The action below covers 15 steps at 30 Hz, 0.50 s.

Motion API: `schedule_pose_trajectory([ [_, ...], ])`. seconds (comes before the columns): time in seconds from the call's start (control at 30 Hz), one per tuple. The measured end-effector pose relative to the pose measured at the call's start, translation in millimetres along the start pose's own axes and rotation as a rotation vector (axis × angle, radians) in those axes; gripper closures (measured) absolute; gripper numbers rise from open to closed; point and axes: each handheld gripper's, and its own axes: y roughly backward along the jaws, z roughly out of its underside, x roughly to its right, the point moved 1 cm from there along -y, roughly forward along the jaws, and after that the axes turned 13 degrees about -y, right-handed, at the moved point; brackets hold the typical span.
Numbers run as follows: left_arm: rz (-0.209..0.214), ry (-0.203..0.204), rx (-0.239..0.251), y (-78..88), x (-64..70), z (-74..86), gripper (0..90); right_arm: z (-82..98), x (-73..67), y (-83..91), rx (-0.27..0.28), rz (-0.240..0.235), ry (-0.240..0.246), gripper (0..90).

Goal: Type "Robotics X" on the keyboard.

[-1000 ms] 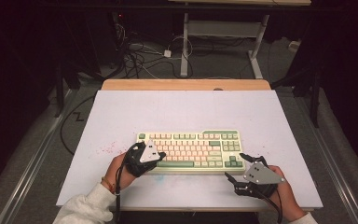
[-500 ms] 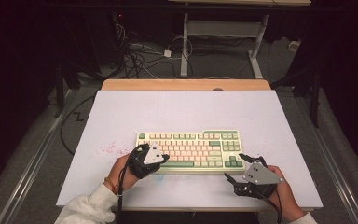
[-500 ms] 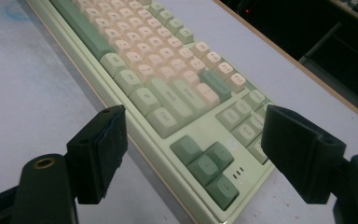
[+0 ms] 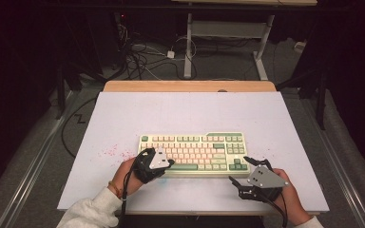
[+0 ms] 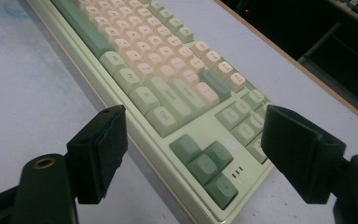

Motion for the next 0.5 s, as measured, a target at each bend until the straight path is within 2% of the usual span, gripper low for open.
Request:
schedule_pose_trajectory([
  [0.5,0.006,-0.007,-0.007,-2.3,1.3,-0.5,87.4,0.1,-0.1,-0.2,-0.003,0.002,0.004,23.7],
])
